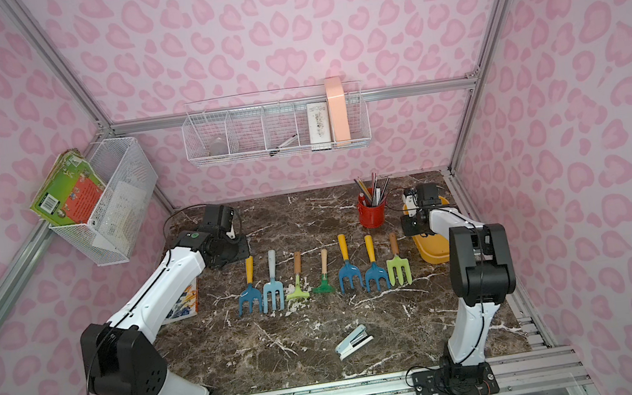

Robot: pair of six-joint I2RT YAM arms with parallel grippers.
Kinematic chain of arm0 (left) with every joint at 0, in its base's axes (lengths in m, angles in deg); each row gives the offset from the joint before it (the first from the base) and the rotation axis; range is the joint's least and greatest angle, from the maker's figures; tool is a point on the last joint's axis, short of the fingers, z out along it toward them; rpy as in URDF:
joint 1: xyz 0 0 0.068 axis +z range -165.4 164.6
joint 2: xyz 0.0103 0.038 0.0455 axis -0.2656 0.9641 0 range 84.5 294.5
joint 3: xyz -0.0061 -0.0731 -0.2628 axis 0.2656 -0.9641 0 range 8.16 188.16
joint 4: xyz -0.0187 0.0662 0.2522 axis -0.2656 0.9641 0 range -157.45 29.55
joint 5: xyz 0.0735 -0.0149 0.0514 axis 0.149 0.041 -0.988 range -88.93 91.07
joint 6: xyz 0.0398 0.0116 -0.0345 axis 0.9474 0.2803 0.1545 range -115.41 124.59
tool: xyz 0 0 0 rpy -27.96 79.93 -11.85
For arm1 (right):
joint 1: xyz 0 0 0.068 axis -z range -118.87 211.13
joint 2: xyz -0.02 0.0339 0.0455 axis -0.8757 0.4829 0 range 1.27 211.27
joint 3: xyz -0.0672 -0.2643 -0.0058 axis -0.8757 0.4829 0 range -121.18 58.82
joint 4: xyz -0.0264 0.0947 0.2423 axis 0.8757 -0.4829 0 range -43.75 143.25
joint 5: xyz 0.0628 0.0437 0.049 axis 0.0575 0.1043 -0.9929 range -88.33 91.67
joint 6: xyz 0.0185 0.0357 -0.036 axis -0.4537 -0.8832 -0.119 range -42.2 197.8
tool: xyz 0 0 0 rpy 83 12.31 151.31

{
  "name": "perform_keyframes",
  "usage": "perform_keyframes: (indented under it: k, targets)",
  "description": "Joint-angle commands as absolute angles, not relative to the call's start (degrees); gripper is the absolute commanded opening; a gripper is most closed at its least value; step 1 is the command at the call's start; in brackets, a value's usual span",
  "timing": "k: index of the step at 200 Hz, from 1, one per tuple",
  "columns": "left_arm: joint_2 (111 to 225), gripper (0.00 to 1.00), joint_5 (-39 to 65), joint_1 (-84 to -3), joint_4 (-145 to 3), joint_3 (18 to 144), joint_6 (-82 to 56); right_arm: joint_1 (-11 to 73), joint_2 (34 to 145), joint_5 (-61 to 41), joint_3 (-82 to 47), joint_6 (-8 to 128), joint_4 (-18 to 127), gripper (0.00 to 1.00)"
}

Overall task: Take the hand rake out of the storage box
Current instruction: Move the storage box to the center of the board.

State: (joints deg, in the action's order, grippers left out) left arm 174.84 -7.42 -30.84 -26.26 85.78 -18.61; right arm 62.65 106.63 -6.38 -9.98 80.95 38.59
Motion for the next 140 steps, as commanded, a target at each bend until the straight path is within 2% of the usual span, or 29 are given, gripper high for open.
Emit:
perform_keyframes:
  k: [1,24,61,69,84,96,98,111,140]
  targets:
    - [174.03,0.43,-7.89,-30.27,-26.49,86.12,-17.25,62.43,102.72,-5.12,-7.69,79.31,40.63,0.49]
    - [173.15,0.44,-7.54,-29.40,-26.95,85.68,-17.27,61.75,97.93,-4.64,-4.98,77.49,42.18,0.52]
    - [170.85,0.46,-9.25,-27.53,-31.81,81.31,-17.10,58.02,89.34,-5.88,4.41,76.57,52.30,0.60]
    - [170.02,0.53,-10.16,-27.28,-34.13,79.56,-16.95,56.44,87.37,-4.58,7.06,76.52,55.45,0.72]
    - [168.74,0.65,-11.96,-26.67,-37.65,76.96,-16.25,52.82,83.01,0.10,12.86,76.74,62.80,0.76]
    - [168.39,0.96,-13.90,-26.18,-39.35,75.72,-15.72,52.16,80.04,1.16,16.50,75.07,68.14,0.77]
    - [168.36,0.98,-14.23,-26.09,-39.51,75.63,-15.71,52.16,79.56,1.39,17.06,74.72,68.81,0.77]
    - [168.13,0.99,-15.41,-25.35,-40.65,74.55,-15.47,52.21,75.67,3.13,22.99,73.99,75.78,0.77]
    - [165.14,0.99,-19.98,-24.50,-49.04,67.40,-15.71,55.14,67.62,6.23,42.19,71.96,103.58,0.79]
